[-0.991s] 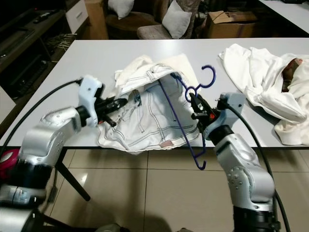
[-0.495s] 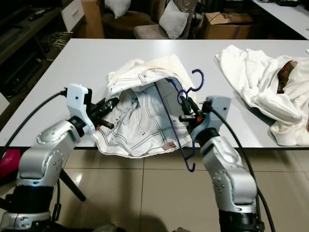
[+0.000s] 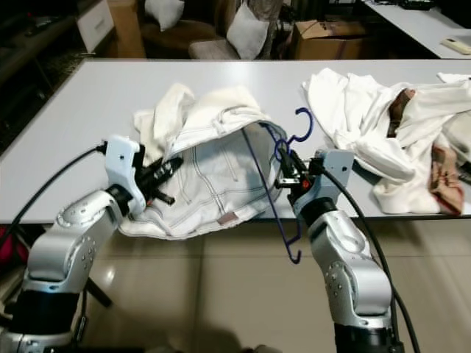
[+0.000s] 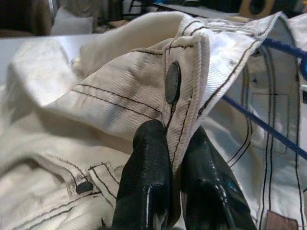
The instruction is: Hang hanger
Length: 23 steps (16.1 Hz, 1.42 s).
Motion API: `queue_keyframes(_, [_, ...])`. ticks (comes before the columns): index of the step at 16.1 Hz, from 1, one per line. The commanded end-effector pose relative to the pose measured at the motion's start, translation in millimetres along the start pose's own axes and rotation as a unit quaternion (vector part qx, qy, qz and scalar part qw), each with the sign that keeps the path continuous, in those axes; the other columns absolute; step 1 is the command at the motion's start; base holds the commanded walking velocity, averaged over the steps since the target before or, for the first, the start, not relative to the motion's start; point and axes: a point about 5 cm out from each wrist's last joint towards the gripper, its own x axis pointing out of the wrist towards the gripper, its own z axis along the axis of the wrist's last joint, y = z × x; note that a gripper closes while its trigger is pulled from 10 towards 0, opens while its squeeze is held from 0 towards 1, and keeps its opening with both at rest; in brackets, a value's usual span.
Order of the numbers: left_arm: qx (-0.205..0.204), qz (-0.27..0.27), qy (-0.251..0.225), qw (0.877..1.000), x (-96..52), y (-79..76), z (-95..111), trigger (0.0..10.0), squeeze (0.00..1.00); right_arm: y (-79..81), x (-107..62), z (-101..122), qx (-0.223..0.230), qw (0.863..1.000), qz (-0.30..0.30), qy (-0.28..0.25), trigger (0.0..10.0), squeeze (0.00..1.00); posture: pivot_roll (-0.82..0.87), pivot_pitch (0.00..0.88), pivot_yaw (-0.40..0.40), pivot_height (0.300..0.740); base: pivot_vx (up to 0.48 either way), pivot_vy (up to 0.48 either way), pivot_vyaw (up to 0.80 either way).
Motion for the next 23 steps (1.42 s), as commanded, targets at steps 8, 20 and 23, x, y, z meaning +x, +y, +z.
queue_keyframes(8, [0.009,0.007,0.007,1.0,-6.8,4.7,1.5,10.0,0.0,5.5,-4.0,0.2,-0.011,1.0,0.026,0.003,10.0,0.0,-0.05,0.0,0.042,0.74,0.0,-0.434,0.0])
queue_keyframes(20, [0.023,-0.071,0.063,0.995,-23.6,-2.5,-4.0,0.0,0.0,16.5,-8.5,-5.7,-0.029,0.992,0.115,0.045,10.0,0.0,-0.04,0.0,0.042,0.74,0.0,0.0,0.16])
queue_keyframes(23, [0.018,-0.073,0.067,0.995,-24.1,-6.4,-6.5,0.0,0.0,15.8,-11.1,-3.5,-0.028,0.991,0.122,0.041,10.0,0.0,-0.04,0.0,0.036,0.74,0.0,0.0,0.8])
